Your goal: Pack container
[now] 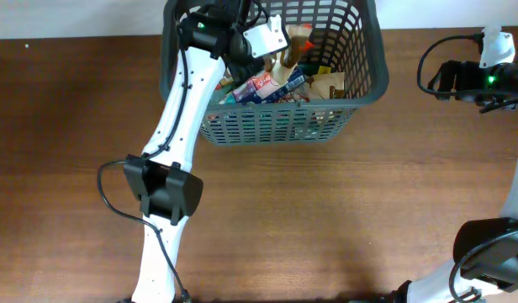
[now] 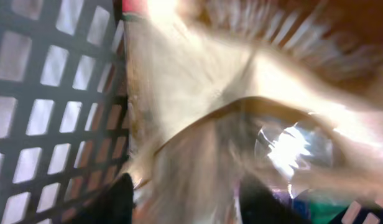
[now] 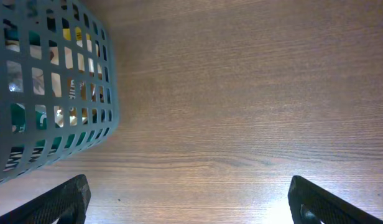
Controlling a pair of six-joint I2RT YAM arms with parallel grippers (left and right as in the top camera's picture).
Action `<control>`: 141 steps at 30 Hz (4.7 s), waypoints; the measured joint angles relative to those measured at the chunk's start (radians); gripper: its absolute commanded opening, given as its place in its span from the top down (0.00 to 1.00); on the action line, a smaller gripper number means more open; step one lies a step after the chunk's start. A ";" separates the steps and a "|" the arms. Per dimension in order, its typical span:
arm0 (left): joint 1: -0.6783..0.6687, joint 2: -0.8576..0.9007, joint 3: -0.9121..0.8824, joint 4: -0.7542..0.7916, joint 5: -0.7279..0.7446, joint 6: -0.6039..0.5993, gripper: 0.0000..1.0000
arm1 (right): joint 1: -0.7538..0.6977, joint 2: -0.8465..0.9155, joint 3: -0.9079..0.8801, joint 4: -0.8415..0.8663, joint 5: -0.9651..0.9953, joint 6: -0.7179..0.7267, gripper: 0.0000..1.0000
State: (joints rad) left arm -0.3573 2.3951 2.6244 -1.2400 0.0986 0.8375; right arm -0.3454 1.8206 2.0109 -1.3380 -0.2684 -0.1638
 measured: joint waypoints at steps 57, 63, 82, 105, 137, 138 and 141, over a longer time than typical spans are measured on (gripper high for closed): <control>0.477 -0.428 0.136 -0.336 -0.276 -0.761 0.01 | 0.444 -0.513 -0.238 0.095 -0.014 -0.021 0.01; 0.477 -0.427 0.135 -0.338 -0.281 -0.766 0.01 | 0.453 -0.921 -0.706 0.575 0.008 -0.053 0.01; 0.477 -0.427 0.135 -0.338 -0.283 -0.771 0.01 | 0.360 -1.723 -1.833 0.930 0.113 -0.069 0.01; 0.477 -0.427 0.135 -0.338 -0.283 -0.771 0.01 | 0.360 -1.806 -1.884 0.942 0.126 -0.072 0.01; 0.393 -1.386 -1.218 0.485 -0.247 -0.775 0.01 | 0.360 -1.809 -1.885 0.944 0.130 -0.072 0.01; 0.393 -1.458 -1.333 0.549 -0.245 -0.775 0.01 | 0.360 -1.809 -1.885 0.943 0.130 -0.071 0.01; 0.393 -1.583 -1.540 0.696 -0.245 -0.775 0.01 | 0.360 -1.809 -1.886 0.943 0.130 -0.072 0.01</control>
State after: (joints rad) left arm 0.0357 0.8120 1.0847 -0.5438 -0.1459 0.0624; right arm 0.0143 0.0116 0.1253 -0.3950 -0.1387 -0.2359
